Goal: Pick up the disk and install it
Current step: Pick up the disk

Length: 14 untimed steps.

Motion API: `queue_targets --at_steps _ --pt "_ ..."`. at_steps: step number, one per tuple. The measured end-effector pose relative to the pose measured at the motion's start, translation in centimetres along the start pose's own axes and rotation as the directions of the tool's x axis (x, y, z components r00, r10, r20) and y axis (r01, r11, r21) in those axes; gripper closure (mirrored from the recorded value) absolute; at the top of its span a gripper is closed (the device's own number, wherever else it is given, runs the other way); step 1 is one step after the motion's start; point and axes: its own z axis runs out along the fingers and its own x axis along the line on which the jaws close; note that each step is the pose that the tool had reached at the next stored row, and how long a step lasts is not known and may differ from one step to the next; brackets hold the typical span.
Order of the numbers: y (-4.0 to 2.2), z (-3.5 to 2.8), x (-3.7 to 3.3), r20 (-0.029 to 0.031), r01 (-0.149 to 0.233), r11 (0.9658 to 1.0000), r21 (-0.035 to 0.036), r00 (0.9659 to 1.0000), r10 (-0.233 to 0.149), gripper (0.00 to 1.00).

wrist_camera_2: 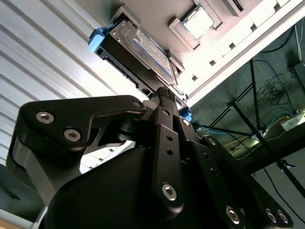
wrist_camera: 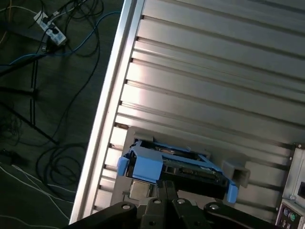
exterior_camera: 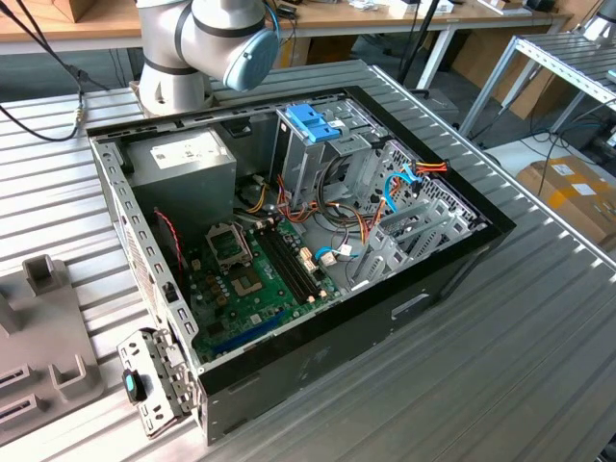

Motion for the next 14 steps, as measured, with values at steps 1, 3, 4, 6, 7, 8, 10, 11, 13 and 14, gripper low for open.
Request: queue_targets --at_steps 1,3,4,6,7,8,10,11,13,14 --pt "0.0 0.0 0.0 0.0004 0.015 0.9999 0.0003 0.9999 -0.015 0.89" --pt "0.0 0.0 0.0 0.0015 0.054 0.9986 0.0012 0.9986 -0.054 0.89" --pt "0.0 0.0 0.0 0.0019 0.067 0.9977 0.0015 0.9977 -0.067 0.89" --pt "0.0 0.0 0.0 0.0033 0.117 0.9931 0.0027 0.9931 -0.117 0.89" --pt "0.0 0.0 0.0 0.0037 0.134 0.991 0.0031 0.991 -0.134 0.89" --pt "0.0 0.0 0.0 0.004 0.15 0.9887 0.0035 0.9887 -0.15 0.89" --pt "0.0 0.0 0.0 0.0049 0.184 0.983 0.0044 0.983 -0.184 0.89" --pt "0.0 0.0 0.0 0.0055 0.204 0.9789 0.005 0.9789 -0.204 0.89" --pt "0.0 0.0 0.0 0.0065 0.246 0.9692 0.0061 0.9692 -0.246 0.89" --pt "0.0 0.0 0.0 0.0069 0.265 0.9642 0.0067 0.9642 -0.265 0.89"
